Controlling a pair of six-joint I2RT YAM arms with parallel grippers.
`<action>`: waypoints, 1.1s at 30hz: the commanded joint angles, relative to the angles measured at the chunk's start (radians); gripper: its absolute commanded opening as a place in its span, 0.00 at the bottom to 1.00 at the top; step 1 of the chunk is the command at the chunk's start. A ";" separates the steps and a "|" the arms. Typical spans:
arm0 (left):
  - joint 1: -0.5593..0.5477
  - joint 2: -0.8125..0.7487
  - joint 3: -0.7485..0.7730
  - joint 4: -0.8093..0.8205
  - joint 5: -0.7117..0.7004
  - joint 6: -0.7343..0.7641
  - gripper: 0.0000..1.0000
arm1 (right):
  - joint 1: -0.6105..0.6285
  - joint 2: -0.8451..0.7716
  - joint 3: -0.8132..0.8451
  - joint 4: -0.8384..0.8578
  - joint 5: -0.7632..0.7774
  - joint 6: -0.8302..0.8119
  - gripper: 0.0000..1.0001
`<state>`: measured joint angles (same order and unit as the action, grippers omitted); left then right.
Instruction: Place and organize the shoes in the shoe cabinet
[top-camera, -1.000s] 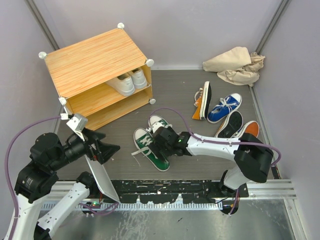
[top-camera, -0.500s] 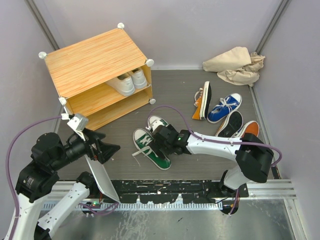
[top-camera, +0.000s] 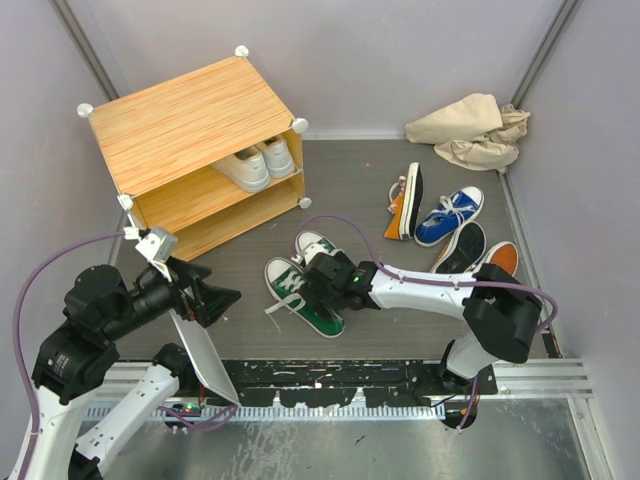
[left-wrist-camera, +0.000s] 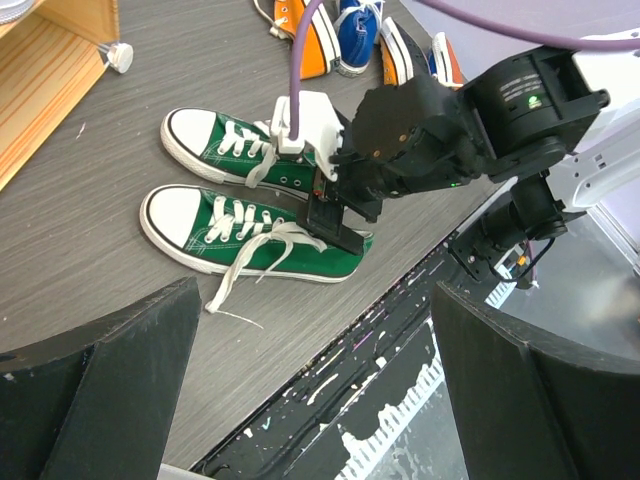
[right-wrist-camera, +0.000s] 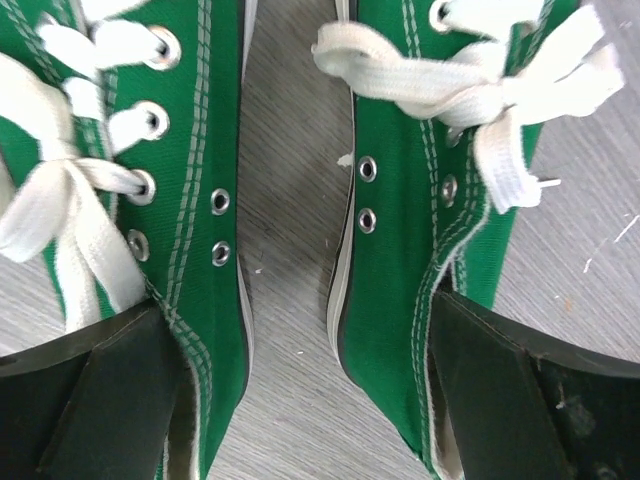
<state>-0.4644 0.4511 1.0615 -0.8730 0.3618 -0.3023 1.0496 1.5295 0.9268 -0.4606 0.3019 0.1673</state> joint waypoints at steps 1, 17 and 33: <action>0.000 -0.010 0.006 0.025 -0.008 0.002 0.99 | -0.011 0.041 -0.033 0.092 -0.013 0.007 1.00; -0.002 -0.007 0.029 0.008 -0.023 -0.012 0.99 | -0.034 0.056 -0.017 0.125 0.019 -0.033 0.01; 0.000 0.043 0.204 0.044 0.056 -0.045 0.99 | -0.035 -0.005 0.326 0.104 -0.256 -0.112 0.01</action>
<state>-0.4648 0.4625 1.1812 -0.8871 0.3687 -0.3321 1.0107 1.5749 1.1046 -0.4999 0.1692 0.0860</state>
